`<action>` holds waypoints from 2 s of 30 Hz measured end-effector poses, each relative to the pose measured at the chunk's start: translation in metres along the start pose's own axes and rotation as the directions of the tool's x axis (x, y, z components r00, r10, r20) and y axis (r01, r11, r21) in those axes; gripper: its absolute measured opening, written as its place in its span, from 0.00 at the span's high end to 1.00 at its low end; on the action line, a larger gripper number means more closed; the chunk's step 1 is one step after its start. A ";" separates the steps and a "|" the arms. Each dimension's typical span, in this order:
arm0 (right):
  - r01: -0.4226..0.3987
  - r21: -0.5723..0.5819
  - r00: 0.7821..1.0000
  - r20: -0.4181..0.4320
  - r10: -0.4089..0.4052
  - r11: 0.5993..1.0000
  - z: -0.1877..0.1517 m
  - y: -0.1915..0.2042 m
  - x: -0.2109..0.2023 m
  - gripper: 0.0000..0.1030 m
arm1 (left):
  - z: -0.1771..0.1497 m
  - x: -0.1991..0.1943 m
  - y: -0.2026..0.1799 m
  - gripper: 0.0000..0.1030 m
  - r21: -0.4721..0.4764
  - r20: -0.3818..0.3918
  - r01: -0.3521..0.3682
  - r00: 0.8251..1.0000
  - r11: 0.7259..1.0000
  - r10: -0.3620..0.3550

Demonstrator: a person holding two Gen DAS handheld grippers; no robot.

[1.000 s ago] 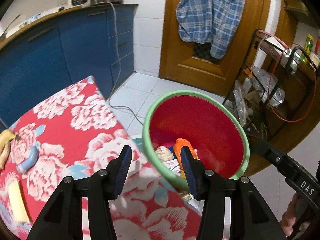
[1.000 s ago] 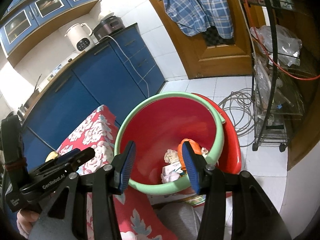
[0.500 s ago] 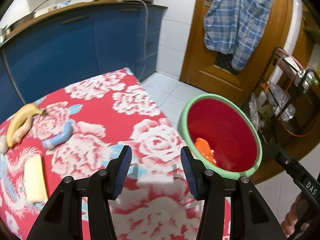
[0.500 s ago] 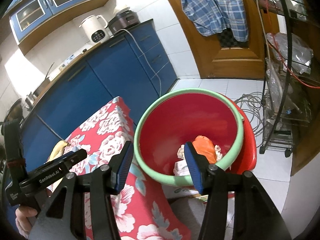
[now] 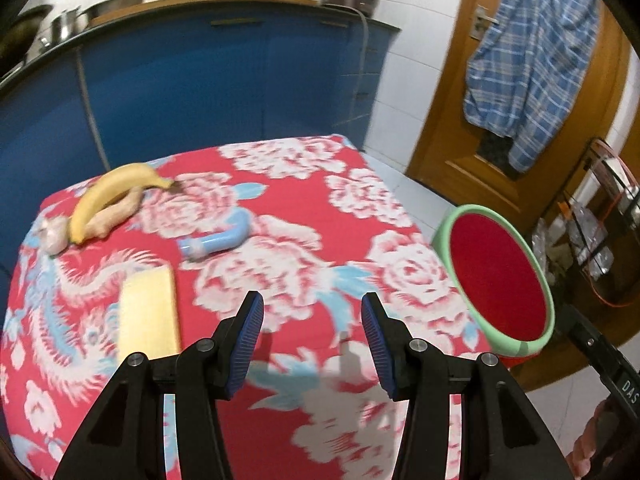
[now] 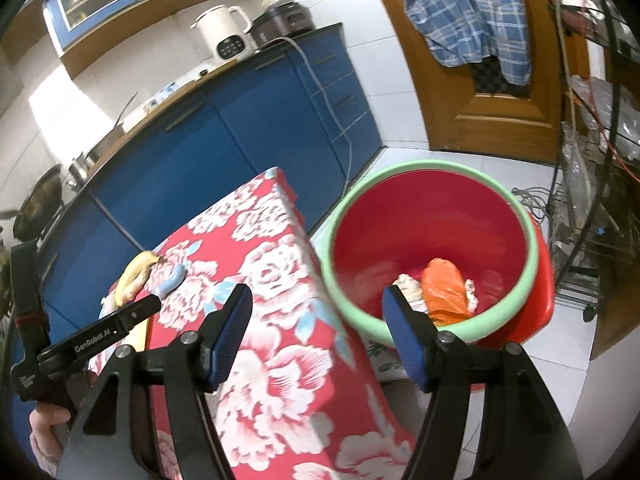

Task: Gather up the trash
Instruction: 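Move both grippers back over the table toward the yellow sponge, then grasp the yellow sponge with the left gripper and lift it, then grasp the blue plastic item with the right gripper while the left gripper holds the sponge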

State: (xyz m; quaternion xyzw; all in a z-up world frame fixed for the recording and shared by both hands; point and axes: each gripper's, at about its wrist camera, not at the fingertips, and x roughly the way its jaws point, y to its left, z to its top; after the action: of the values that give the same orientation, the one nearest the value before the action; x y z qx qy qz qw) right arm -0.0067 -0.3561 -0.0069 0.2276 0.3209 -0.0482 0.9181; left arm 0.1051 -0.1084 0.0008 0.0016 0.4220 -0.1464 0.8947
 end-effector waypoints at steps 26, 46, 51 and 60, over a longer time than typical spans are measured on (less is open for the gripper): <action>-0.027 -0.133 0.995 -0.099 0.013 0.991 -0.021 0.071 0.030 0.32 | -0.020 0.014 0.127 0.43 -0.210 -0.063 -0.173 0.985 0.962 0.163; -0.025 -0.169 0.992 -0.125 0.004 0.985 -0.023 0.090 0.044 0.32 | -0.023 0.039 0.117 0.59 -0.194 -0.081 -0.111 0.992 0.975 0.097; -0.035 -0.199 0.992 -0.126 0.010 0.979 -0.021 0.103 0.047 0.32 | -0.023 0.040 0.115 0.63 -0.186 -0.075 -0.111 0.992 0.976 0.099; -0.058 -0.237 0.991 -0.133 0.027 0.970 -0.014 0.132 0.062 0.32 | -0.004 0.014 0.137 0.63 -0.225 0.004 -0.109 0.994 0.968 0.112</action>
State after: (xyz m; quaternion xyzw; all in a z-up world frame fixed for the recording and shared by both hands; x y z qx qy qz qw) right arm 0.0653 -0.2283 -0.0035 0.1243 0.3778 0.0254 0.9171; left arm 0.1466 0.0194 -0.0285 -0.0773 0.4277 -0.0477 0.8993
